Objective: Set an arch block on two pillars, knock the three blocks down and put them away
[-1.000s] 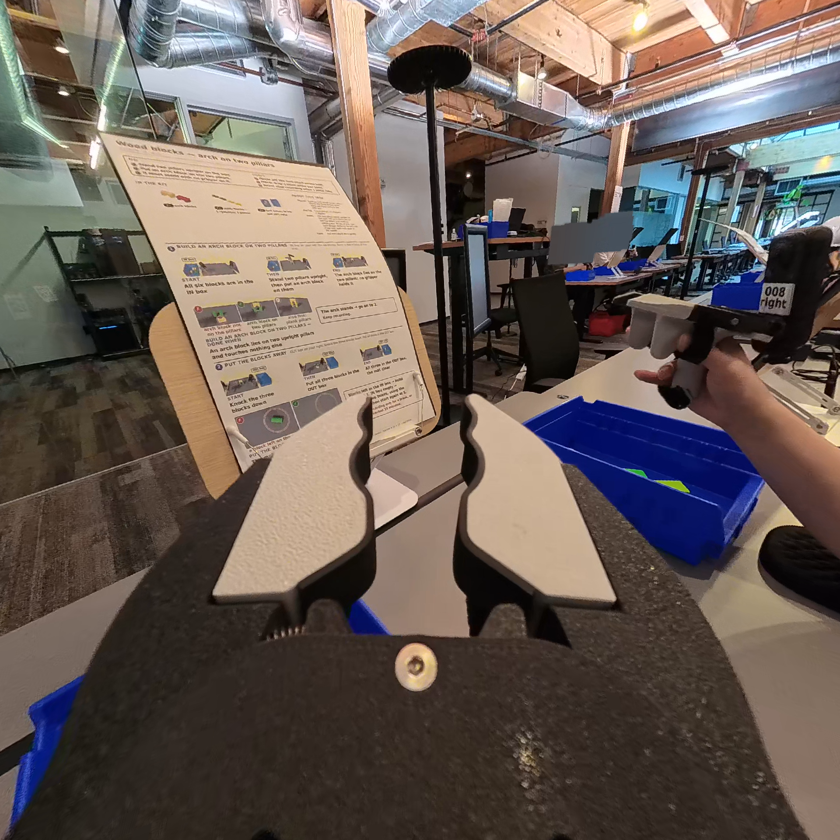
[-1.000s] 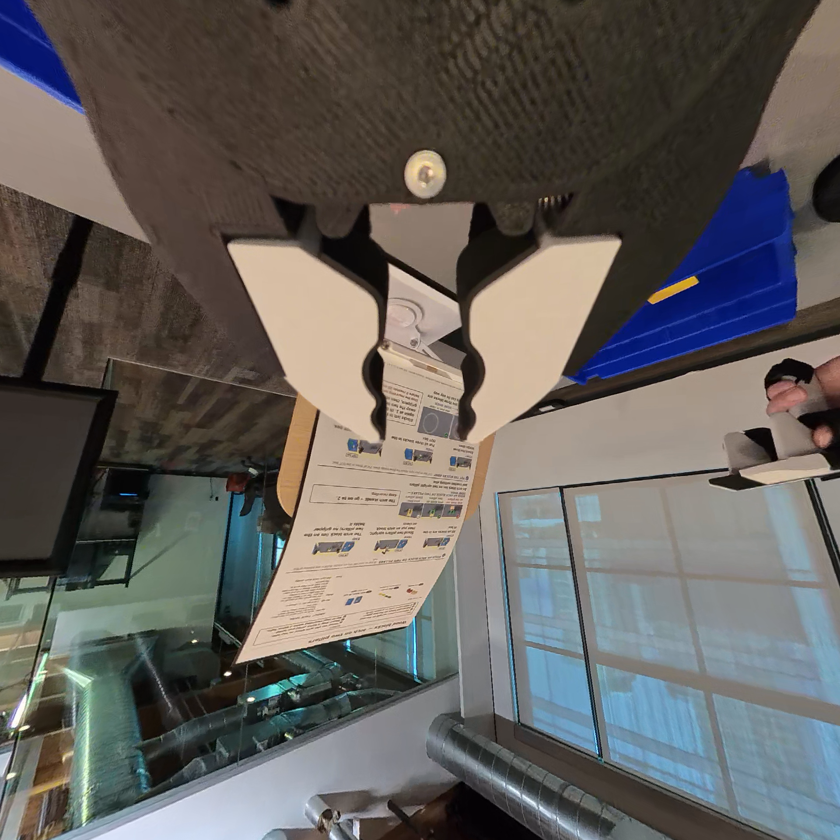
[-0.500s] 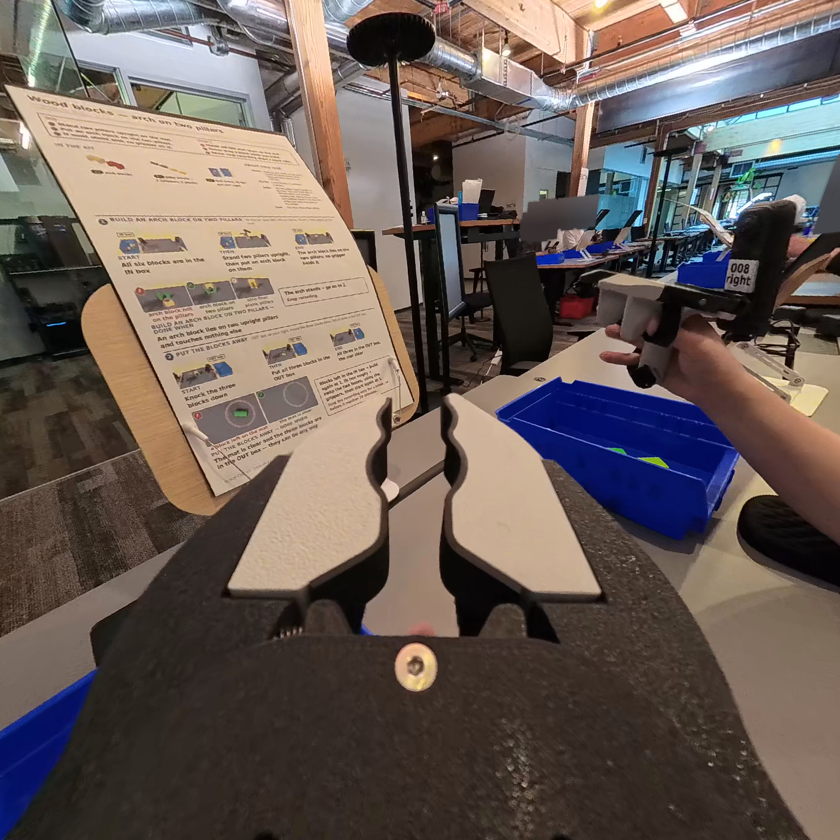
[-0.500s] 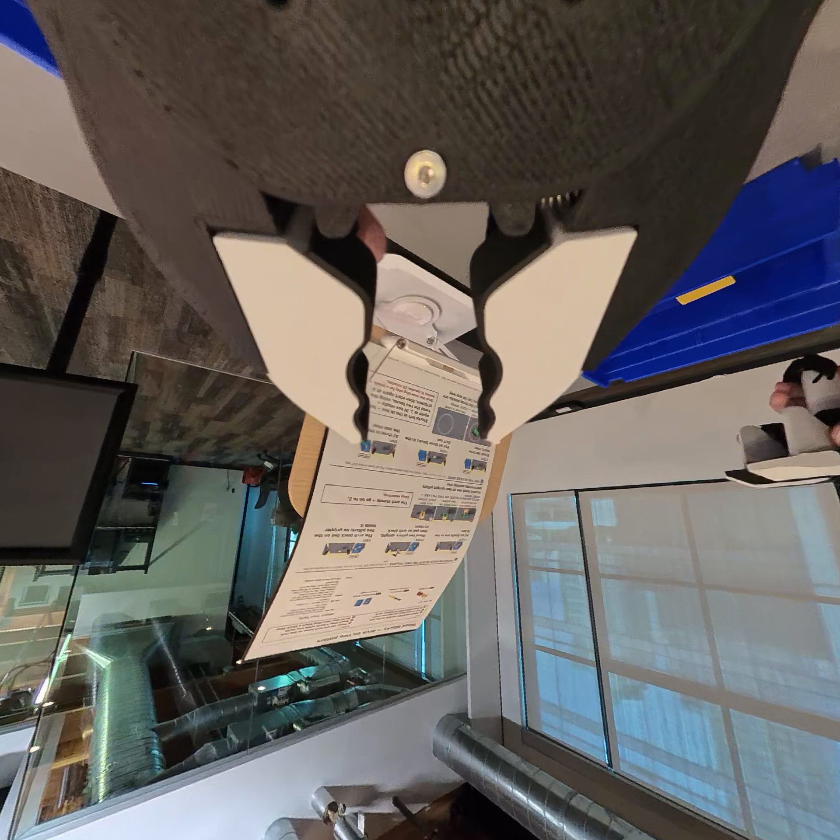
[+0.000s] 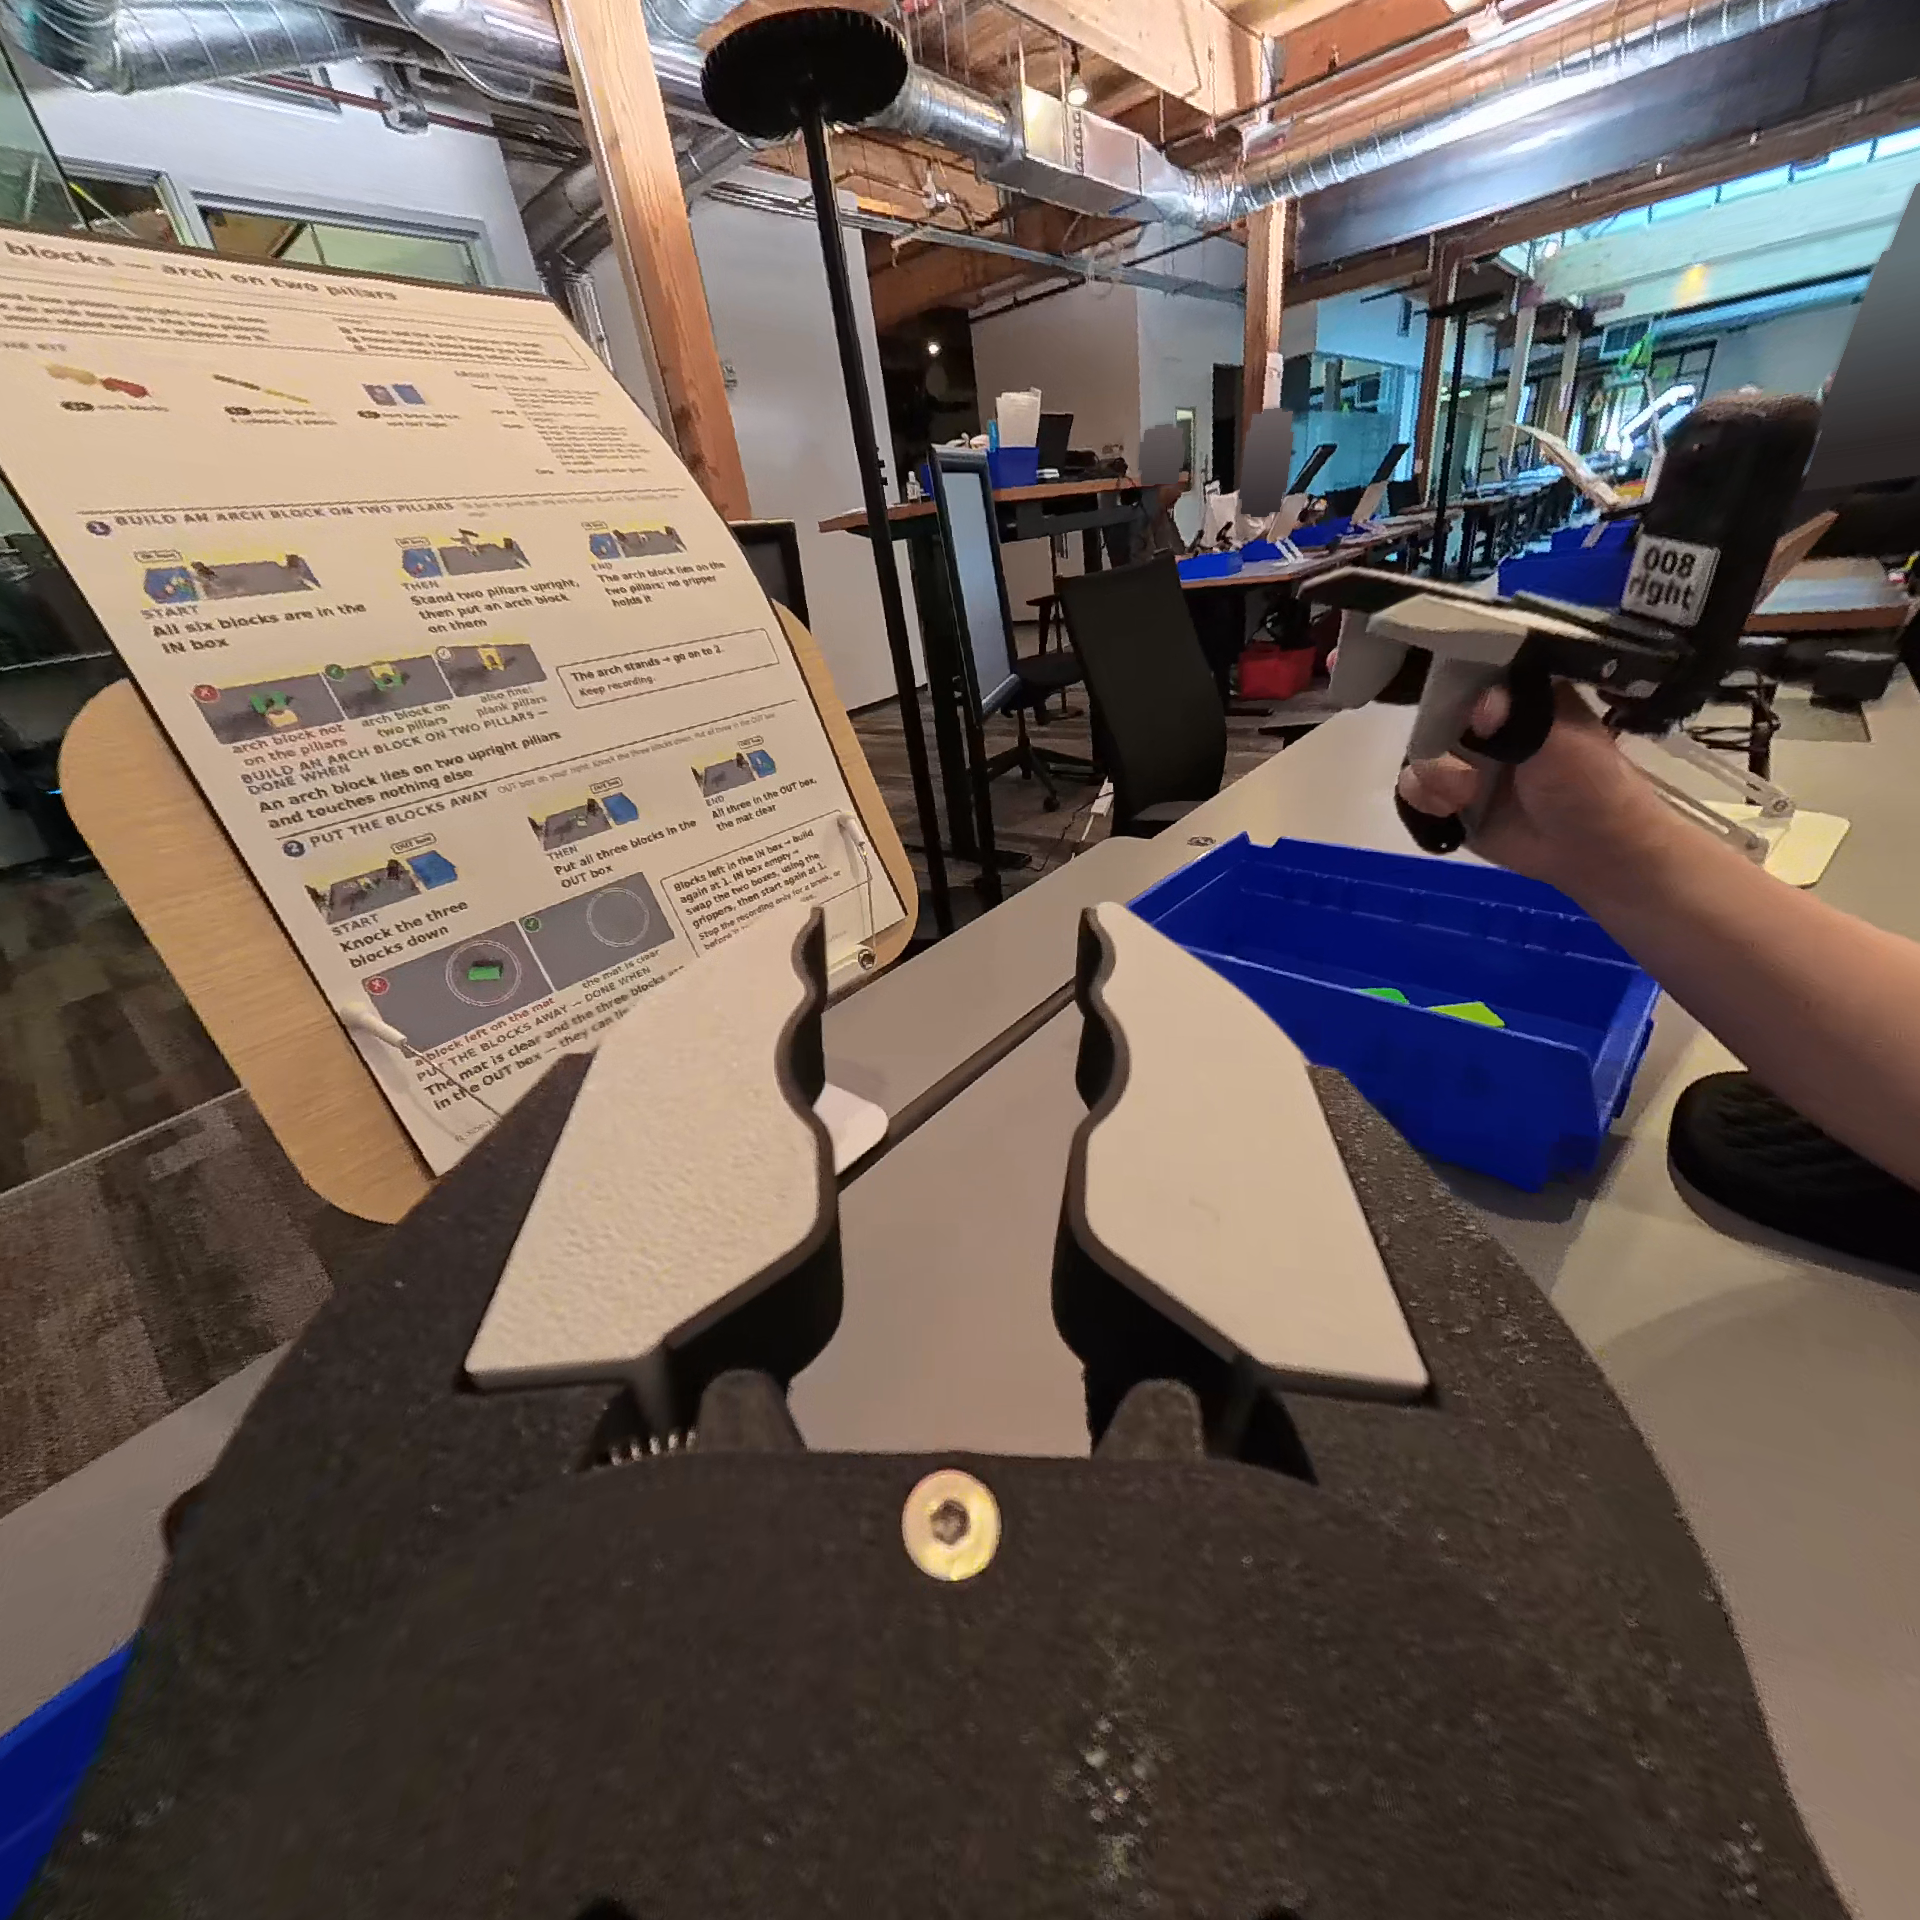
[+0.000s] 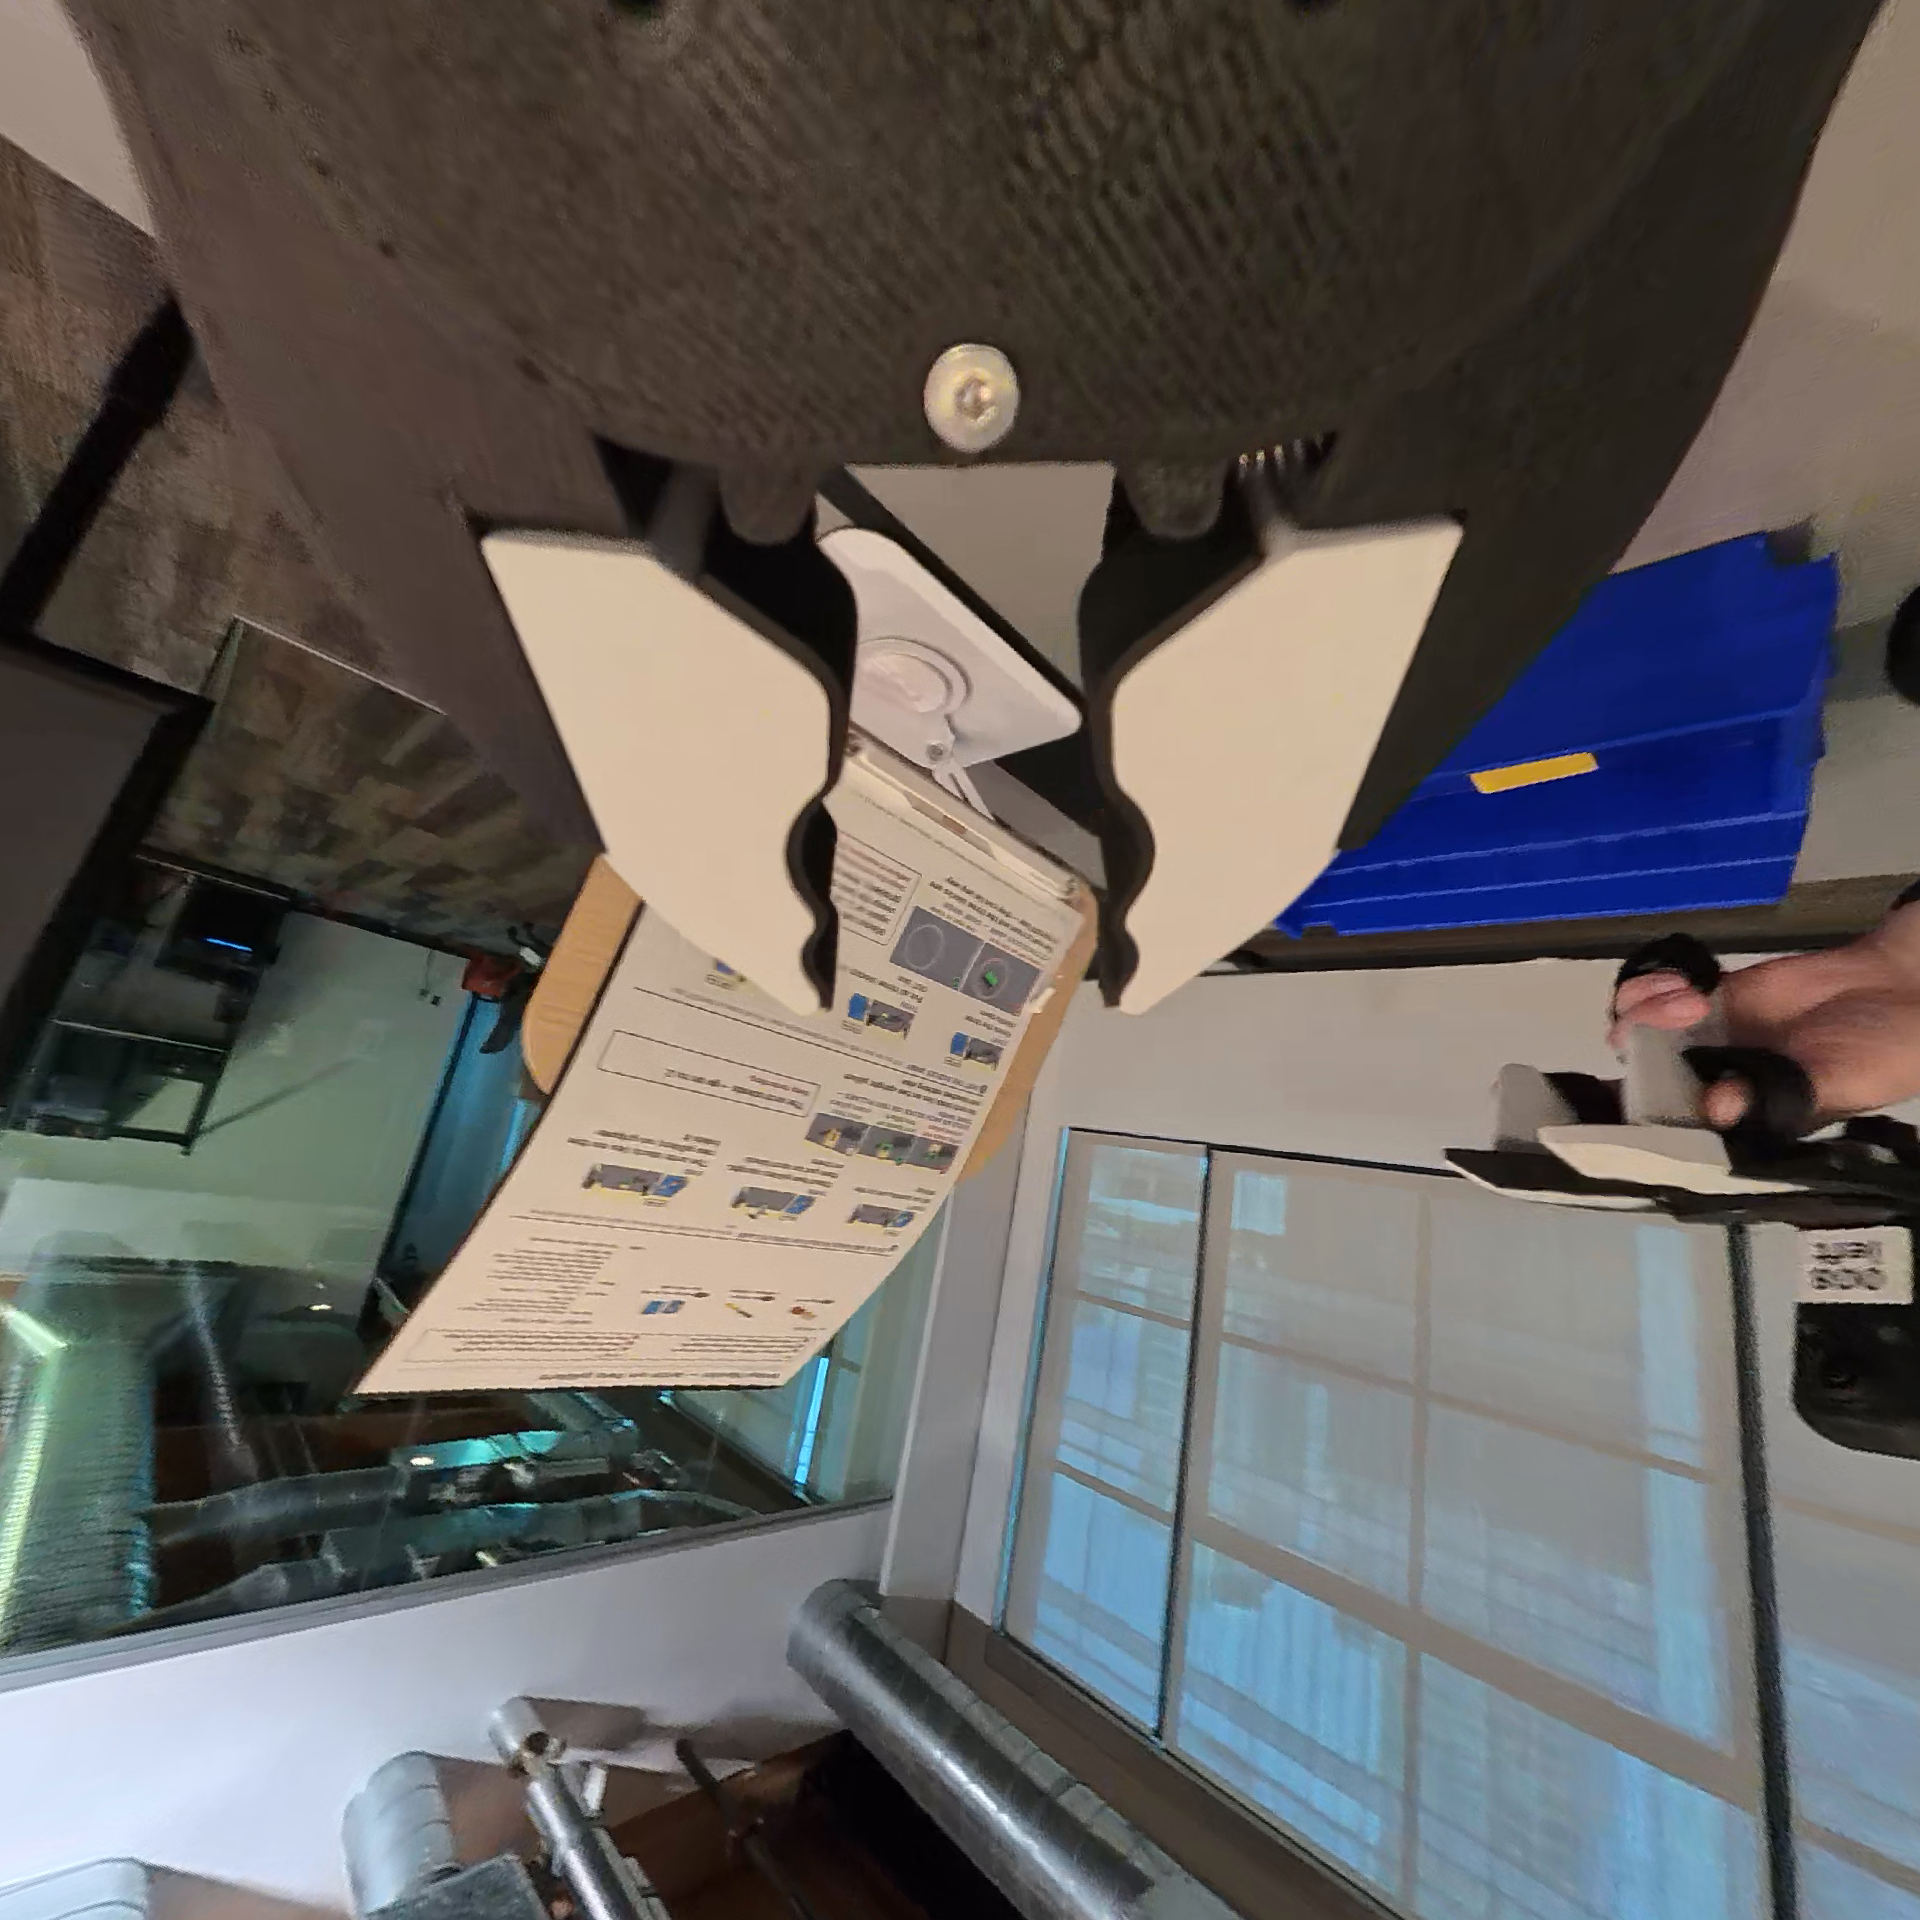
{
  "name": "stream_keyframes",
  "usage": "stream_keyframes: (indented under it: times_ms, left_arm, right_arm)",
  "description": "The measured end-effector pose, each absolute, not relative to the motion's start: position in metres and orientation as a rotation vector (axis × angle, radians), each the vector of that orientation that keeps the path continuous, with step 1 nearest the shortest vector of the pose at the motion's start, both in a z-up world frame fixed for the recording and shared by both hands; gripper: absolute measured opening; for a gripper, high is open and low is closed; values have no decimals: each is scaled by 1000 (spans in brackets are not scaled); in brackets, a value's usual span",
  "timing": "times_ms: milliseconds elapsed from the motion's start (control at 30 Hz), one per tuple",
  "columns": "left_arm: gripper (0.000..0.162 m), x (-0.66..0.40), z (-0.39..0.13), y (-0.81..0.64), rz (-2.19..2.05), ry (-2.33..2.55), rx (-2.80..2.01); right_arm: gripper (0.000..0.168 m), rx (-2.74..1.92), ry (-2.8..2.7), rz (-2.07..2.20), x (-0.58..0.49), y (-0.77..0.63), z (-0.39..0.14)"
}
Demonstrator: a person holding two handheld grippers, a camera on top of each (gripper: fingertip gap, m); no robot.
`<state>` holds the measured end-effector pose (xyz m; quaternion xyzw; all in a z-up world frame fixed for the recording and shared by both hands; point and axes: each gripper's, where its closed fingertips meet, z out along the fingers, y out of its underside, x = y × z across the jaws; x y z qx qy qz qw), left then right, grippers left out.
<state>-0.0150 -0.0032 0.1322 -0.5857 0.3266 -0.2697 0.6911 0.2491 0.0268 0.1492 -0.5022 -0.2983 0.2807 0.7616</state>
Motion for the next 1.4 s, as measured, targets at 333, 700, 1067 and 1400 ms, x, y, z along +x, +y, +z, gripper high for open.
stream_keyframes:
  times_ms: [333,700,1067,1400]
  left_arm:
    - [45,-16,129,0,-607,723,-1317]
    - [44,-14,132,-3,-602,732,-1312]
    - [45,-14,131,-3,-635,727,-1325]
    - [45,-16,131,-4,-639,726,-1326]
  right_arm:
    - [42,-1169,-619,807,248,37,136]
    - [36,-1134,-590,767,255,35,145]
    - [28,-1089,-519,704,264,38,153]
    - [28,-1082,-514,650,266,40,154]
